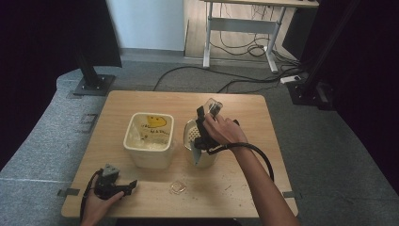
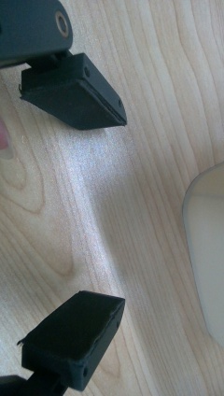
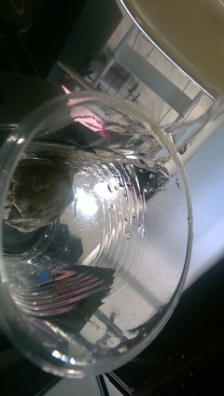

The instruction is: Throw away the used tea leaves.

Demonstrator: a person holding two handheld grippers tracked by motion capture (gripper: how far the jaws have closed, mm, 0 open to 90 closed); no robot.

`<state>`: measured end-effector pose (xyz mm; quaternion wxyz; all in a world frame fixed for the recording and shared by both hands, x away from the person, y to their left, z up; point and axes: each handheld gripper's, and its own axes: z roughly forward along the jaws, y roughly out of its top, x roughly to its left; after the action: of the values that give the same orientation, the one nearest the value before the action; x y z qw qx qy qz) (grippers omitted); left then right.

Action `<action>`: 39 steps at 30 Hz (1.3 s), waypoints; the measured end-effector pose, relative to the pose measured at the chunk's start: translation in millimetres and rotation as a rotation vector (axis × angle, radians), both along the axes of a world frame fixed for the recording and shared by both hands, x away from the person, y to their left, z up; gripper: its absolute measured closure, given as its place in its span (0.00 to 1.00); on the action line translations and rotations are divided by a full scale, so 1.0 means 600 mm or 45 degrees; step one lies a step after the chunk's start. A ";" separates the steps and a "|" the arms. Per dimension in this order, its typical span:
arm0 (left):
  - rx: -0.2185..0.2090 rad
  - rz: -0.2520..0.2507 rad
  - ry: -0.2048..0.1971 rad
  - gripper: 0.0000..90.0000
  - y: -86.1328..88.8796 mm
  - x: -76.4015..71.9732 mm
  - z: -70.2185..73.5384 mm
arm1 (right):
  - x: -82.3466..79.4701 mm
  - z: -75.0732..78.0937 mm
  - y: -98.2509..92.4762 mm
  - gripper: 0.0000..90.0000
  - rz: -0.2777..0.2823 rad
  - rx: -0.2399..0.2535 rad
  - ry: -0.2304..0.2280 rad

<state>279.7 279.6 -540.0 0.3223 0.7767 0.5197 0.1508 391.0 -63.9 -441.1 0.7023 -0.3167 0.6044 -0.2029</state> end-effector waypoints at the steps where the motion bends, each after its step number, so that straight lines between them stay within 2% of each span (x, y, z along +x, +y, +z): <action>1: 0.000 0.000 0.000 0.13 0.000 0.000 0.000 | 0.000 0.000 0.000 0.43 0.000 0.000 0.000; 2: 0.001 0.000 -0.001 0.13 0.000 0.000 0.000 | -0.001 0.003 0.002 0.43 0.015 -0.032 -0.033; 4: 0.003 0.002 0.001 0.13 -0.001 0.001 0.000 | -0.002 0.005 0.007 0.43 0.009 -0.020 -0.037; 6: 0.004 0.000 0.002 0.13 -0.001 0.000 0.000 | -0.004 -0.001 0.008 0.43 0.026 -0.085 -0.048; 7: 0.005 -0.002 0.002 0.13 0.000 0.000 0.000 | -0.003 0.000 0.009 0.43 0.029 -0.080 -0.058; 9: 0.002 0.001 0.001 0.13 0.000 0.000 0.000 | 0.000 0.004 0.012 0.43 0.014 -0.021 -0.071; 10: 0.002 0.004 0.001 0.13 0.000 0.000 0.000 | -0.001 0.000 0.013 0.43 0.007 -0.053 -0.078; 11: 0.004 0.003 0.002 0.13 -0.001 0.000 0.000 | -0.003 -0.007 0.011 0.43 0.028 -0.116 -0.088; 12: 0.006 0.000 0.001 0.13 -0.001 0.000 0.000 | -0.005 -0.007 0.011 0.43 0.043 -0.108 -0.088; 13: 0.007 -0.001 -0.001 0.13 -0.001 0.000 0.000 | -0.003 -0.003 0.013 0.44 0.024 -0.031 -0.070; 14: 0.006 0.000 0.000 0.13 -0.001 0.000 0.000 | -0.002 -0.001 0.012 0.44 0.012 0.005 -0.052; 17: 0.007 0.001 0.001 0.13 -0.001 0.000 0.000 | -0.001 -0.002 0.007 0.44 -0.001 0.023 -0.025; 20: 0.009 0.001 -0.001 0.13 -0.001 0.000 0.000 | -0.002 0.001 0.004 0.44 0.010 0.073 -0.048; 22: 0.010 0.002 -0.001 0.13 -0.002 0.000 0.000 | -0.001 0.003 0.000 0.44 0.010 0.059 -0.075; 25: 0.010 0.000 0.001 0.13 -0.001 0.000 0.000 | 0.006 0.016 -0.005 0.44 -0.028 0.113 -0.105; 26: 0.008 0.001 0.001 0.13 -0.001 0.000 0.000 | 0.007 0.018 -0.006 0.44 -0.035 0.115 -0.100; 28: 0.008 0.000 0.002 0.13 -0.001 0.000 0.000 | 0.007 0.013 -0.007 0.44 -0.032 0.072 -0.087; 30: 0.006 -0.001 0.001 0.13 0.000 0.000 0.000 | 0.006 0.010 -0.004 0.44 -0.036 0.096 -0.046; 31: 0.006 -0.001 0.001 0.13 0.000 0.000 0.000 | 0.006 0.010 -0.004 0.44 -0.036 0.096 -0.046; 32: 0.005 -0.002 0.001 0.13 0.000 0.000 0.000 | 0.004 0.007 -0.002 0.44 -0.049 0.167 0.017; 35: 0.007 -0.003 0.000 0.13 0.000 0.000 0.000 | 0.003 0.004 0.000 0.43 -0.060 0.231 0.078; 36: 0.010 -0.003 0.000 0.13 0.000 0.000 0.000 | 0.003 0.005 0.000 0.43 -0.076 0.276 0.115; 37: 0.011 -0.002 0.000 0.13 -0.001 0.000 0.000 | 0.003 0.011 0.000 0.43 -0.088 0.372 0.166; 38: 0.012 -0.002 0.000 0.13 -0.001 0.000 0.000 | 0.003 0.016 0.000 0.43 -0.091 0.430 0.192; 39: 0.013 -0.002 -0.001 0.13 -0.001 0.000 0.000 | 0.004 0.023 0.000 0.42 -0.093 0.534 0.236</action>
<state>279.8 279.0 -540.1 0.3187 0.7788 0.5180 0.1535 393.5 -64.1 -427.5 0.6865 -0.1591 0.7062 -0.0683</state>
